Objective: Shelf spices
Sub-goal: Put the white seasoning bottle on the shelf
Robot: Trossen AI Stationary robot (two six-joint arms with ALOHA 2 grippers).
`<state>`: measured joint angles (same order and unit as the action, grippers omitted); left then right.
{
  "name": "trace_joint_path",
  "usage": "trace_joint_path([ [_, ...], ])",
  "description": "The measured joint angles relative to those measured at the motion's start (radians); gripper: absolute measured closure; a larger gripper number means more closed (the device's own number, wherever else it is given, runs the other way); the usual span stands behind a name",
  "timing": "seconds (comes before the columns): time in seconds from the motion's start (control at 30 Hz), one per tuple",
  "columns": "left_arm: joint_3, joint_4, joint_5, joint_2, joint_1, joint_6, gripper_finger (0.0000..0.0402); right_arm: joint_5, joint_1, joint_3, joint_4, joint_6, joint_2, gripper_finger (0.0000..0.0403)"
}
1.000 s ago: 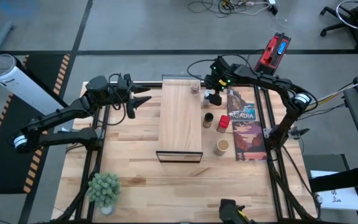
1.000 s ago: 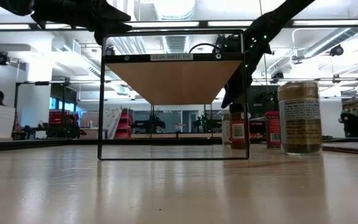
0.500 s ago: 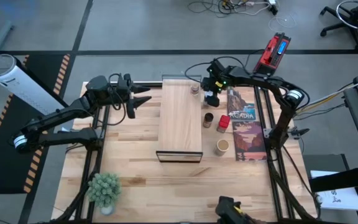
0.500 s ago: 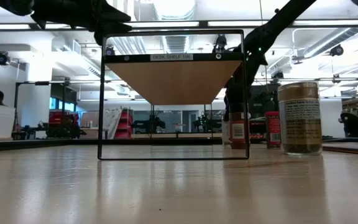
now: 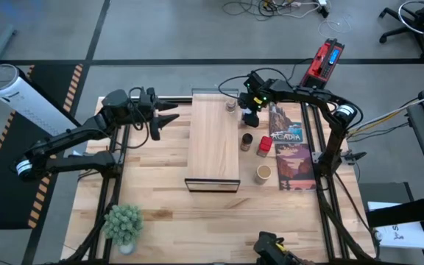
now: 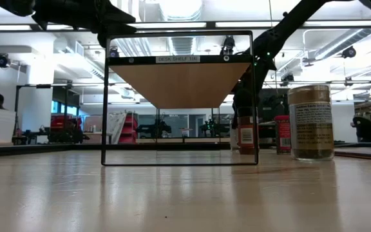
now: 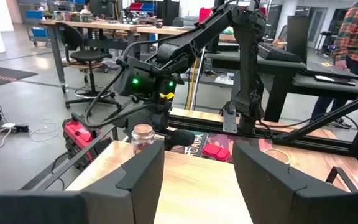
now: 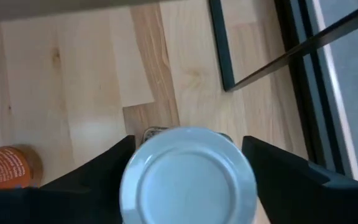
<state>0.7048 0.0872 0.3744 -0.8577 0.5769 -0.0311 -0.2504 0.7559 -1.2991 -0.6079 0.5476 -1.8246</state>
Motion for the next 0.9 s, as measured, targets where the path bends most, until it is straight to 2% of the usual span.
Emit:
trace_joint_path([
  [0.23, 0.000, 0.000, 0.001, 0.001, 0.000, 0.000, 0.0222, 0.000, 0.000, 0.000, -0.001, 0.002, 0.001, 0.0220],
  [0.6, 0.000, -0.001, 0.002, 0.002, 0.000, 0.000, 0.0225, 0.035, 0.000, -0.002, -0.026, 0.002, 0.008, 0.0213],
  [0.9, 0.000, -0.007, 0.002, 0.003, 0.000, 0.000, 0.0219, 0.045, 0.015, 0.000, -0.052, 0.005, 0.086, 0.0222],
])
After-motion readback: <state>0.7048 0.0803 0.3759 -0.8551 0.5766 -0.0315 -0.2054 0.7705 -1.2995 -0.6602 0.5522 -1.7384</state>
